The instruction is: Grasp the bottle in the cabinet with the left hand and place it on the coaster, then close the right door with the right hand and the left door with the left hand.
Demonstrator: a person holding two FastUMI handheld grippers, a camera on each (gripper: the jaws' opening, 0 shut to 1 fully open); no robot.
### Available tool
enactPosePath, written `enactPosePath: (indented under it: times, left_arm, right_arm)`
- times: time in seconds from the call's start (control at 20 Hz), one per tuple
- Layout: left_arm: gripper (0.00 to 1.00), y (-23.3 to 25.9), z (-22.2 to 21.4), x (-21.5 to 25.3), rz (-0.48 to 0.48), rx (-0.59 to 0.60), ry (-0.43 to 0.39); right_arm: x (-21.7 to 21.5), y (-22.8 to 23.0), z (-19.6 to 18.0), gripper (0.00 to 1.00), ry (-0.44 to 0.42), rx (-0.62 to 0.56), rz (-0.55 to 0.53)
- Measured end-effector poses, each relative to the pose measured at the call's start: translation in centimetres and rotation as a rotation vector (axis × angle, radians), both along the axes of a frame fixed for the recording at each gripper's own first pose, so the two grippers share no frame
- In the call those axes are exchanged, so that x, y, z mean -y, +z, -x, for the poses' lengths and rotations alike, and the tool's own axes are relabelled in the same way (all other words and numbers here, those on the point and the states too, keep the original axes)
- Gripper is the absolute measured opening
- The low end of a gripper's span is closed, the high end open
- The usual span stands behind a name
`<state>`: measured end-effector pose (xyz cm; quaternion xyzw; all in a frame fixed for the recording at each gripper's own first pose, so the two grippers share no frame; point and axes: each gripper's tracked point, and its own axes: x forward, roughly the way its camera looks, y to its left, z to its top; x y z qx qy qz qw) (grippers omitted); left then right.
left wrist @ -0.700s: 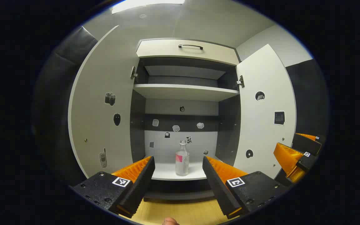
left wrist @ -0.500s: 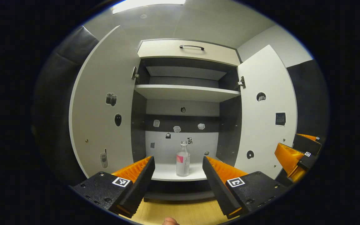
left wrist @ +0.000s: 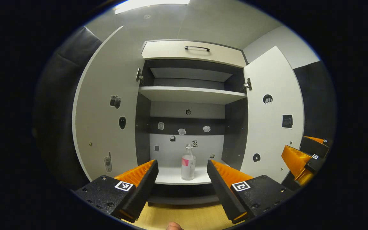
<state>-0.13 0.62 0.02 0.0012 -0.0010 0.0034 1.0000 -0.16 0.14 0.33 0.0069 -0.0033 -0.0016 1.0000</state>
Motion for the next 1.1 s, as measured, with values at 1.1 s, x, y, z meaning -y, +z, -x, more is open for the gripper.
enactPosePath:
  times: [1.1]
  left_arm:
    - [0.97,-8.9,-23.1,1.1,-0.066,-0.172,0.027]
  right_arm:
    - [12.6,0.0,2.3,0.93,-0.371,-0.025,0.062]
